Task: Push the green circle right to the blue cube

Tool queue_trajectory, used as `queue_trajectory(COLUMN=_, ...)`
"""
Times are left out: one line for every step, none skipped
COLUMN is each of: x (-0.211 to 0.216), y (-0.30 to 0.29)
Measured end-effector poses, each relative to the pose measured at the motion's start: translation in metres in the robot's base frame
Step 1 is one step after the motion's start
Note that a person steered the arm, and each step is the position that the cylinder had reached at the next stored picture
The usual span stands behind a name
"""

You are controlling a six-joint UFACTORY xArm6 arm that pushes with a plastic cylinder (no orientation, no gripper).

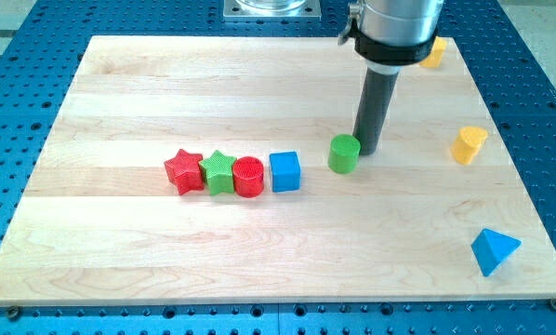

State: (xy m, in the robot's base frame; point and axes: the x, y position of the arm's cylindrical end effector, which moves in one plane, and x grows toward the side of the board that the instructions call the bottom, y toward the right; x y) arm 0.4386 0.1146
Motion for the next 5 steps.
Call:
queue_trajectory(x=0.012, y=0.000)
queue_trajectory(x=0.009, y=0.000)
queue_trajectory(x=0.007, y=-0.006)
queue_trajectory(x=0.032, y=-0.013)
queue_trajectory(x=0.040, y=-0.013)
